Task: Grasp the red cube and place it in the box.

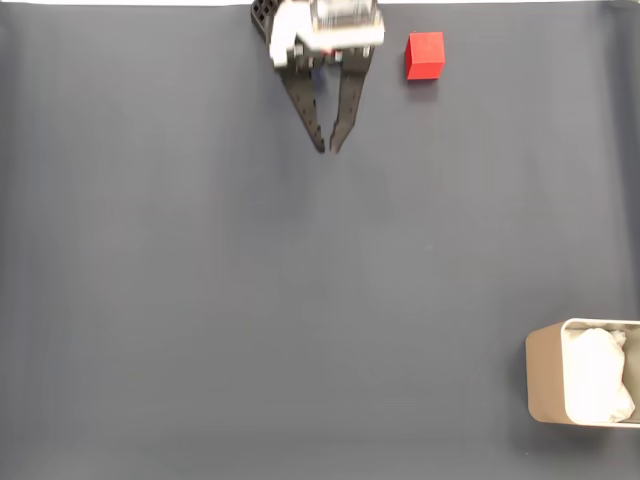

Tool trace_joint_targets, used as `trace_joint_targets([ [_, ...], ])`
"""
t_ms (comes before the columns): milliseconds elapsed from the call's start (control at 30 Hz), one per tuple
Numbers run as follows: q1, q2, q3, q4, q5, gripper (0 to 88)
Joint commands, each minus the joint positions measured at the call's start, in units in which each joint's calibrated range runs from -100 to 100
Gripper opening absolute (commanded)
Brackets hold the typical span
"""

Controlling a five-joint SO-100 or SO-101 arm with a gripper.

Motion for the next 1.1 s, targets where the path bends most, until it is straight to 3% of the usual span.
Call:
trace_joint_targets([
  [0,-0.43,7.86,-15.55,5.84,-0.2,0.0],
  [467,0.35,32.21,-46.3,16.82,-2.1,0.0],
  [1067,2.91,41.22,-50.04,14.85,-2.05,0.0],
])
